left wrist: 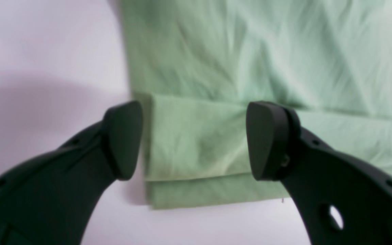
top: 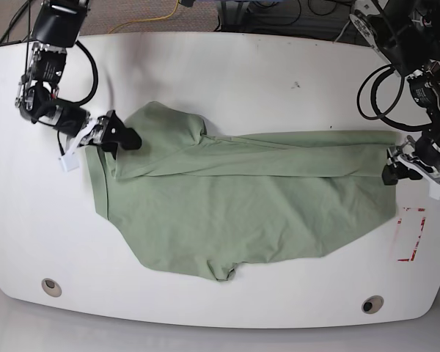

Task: Layout the t-shirt on the table in an organized manner, then fold the t-shirt properly
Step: 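Pull the shoulder edge taut between both grippers, folding it over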

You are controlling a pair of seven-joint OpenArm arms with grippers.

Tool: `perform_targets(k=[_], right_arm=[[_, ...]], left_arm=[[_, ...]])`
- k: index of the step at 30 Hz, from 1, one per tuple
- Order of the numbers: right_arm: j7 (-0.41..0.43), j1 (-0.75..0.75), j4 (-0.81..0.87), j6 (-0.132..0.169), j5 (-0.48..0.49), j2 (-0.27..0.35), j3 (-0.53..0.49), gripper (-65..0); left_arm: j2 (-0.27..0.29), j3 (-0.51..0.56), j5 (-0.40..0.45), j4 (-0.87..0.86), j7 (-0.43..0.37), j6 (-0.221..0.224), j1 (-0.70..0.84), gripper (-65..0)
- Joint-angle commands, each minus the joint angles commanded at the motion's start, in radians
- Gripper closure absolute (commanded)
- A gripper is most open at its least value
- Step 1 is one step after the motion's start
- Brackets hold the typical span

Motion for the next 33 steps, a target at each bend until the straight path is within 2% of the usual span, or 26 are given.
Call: perform_targets(k=[3,6,8,15,22,27,29,33], right_arm=[[0.017,-0.066,0.000,0.002,0.000,-0.002,0.014,-56.6],[0.020,-0.101,-0.002,0.003,-0.002,-0.023,0.015,-56.6],[0.020,-0.104,-0.002,0.003,-0.002,-0.029,0.014,-56.6],[0.020,-0.095,-0.002,-0.002,-0.008,-0.083,0.009,-56.6],[0.020,-0.043,-0.002,0.003,-0.107,-0.124,0.011,-55.3],[0.020,-0.005,-0.002,0.005,-0.155,-0.160,0.017,-46.3],[0.020,-0.002,-0.002,0.006,-0.164,-0.167,0.017,-38.5],[0.020,0.012,0.000,0.006,-0.163,-0.173,0.017,-18.1]], left_arm=[[-0.002,-0.035,-0.035,0.018,0.000,-0.041,0.003,-44.7],[-0.034,-0.068,-0.075,0.020,0.000,-0.091,0.003,-44.7],[-0.048,-0.077,-0.092,0.020,0.000,-0.101,0.003,-44.7],[-0.075,-0.077,-0.129,0.018,0.000,-0.107,0.026,-44.7],[-0.078,-0.077,-0.129,0.018,0.000,-0.107,0.028,-44.7],[-0.078,-0.077,-0.127,0.018,-0.002,-0.107,0.054,-44.7],[-0.078,-0.077,-0.126,0.018,-0.002,-0.107,0.057,-44.7],[-0.078,-0.077,-0.124,0.017,-0.002,-0.107,0.071,-44.7]])
